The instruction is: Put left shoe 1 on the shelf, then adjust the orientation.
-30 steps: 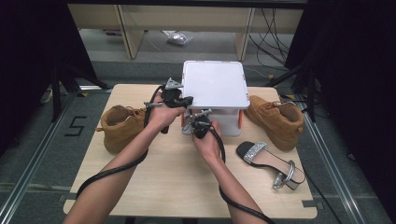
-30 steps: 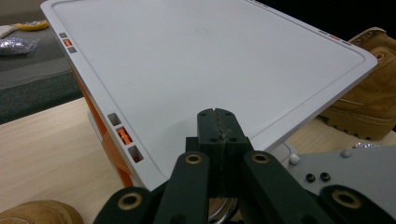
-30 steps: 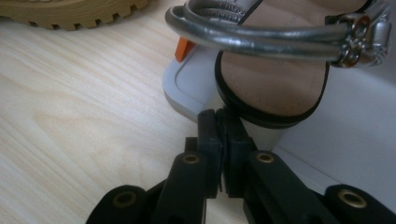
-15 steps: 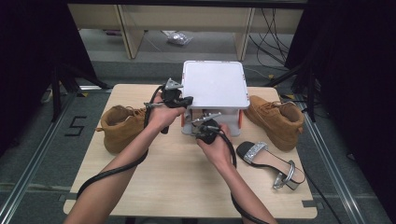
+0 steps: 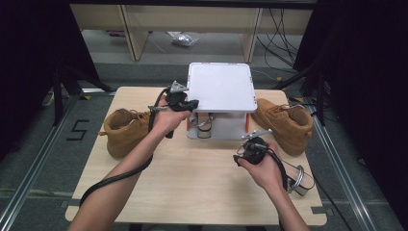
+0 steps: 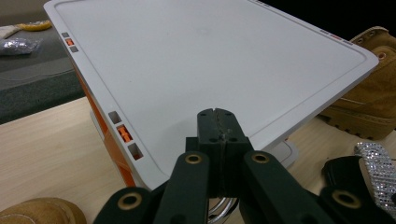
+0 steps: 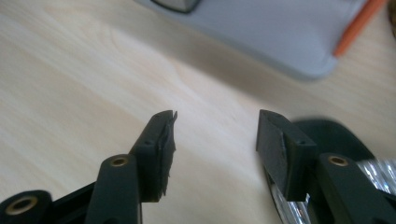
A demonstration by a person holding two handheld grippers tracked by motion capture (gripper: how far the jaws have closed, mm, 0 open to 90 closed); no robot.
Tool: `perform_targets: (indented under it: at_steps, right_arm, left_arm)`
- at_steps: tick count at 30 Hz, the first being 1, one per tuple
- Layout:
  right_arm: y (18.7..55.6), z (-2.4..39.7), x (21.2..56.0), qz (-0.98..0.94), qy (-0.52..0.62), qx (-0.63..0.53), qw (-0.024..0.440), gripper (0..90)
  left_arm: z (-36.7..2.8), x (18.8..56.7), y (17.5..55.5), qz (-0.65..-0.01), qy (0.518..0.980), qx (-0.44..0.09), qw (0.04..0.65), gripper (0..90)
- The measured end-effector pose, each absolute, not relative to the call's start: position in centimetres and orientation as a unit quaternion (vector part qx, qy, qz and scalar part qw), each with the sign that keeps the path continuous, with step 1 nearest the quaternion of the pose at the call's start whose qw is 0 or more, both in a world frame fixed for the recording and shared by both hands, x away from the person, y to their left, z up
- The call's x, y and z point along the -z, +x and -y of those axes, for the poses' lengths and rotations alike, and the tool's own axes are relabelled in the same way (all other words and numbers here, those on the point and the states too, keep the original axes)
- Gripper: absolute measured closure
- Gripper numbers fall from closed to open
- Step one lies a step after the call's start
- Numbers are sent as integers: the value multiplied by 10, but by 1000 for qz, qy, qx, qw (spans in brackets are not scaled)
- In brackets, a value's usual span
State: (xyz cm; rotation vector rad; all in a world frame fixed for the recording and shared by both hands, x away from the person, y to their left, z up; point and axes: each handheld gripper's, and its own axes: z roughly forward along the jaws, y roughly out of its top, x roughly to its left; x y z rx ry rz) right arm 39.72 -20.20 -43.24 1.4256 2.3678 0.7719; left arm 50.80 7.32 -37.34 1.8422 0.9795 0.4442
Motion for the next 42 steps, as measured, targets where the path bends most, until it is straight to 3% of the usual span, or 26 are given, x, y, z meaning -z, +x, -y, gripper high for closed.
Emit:
perform_targets:
  at_steps: [13,26,31,42]
  right_arm:
    - [394,247,425,-842,480,-219,111,416]
    - [393,287,416,-848,492,-158,118,349]
    - [399,303,419,-852,490,-136,128,341]
    - [414,322,444,-856,500,-99,88,304]
  left_arm:
    - [-72,374,508,-409,749,-177,490,896]
    - [-72,373,509,-407,751,-176,489,896]
    - [-72,373,509,-406,752,-176,488,897]
    - [-74,373,510,-403,756,-171,486,896]
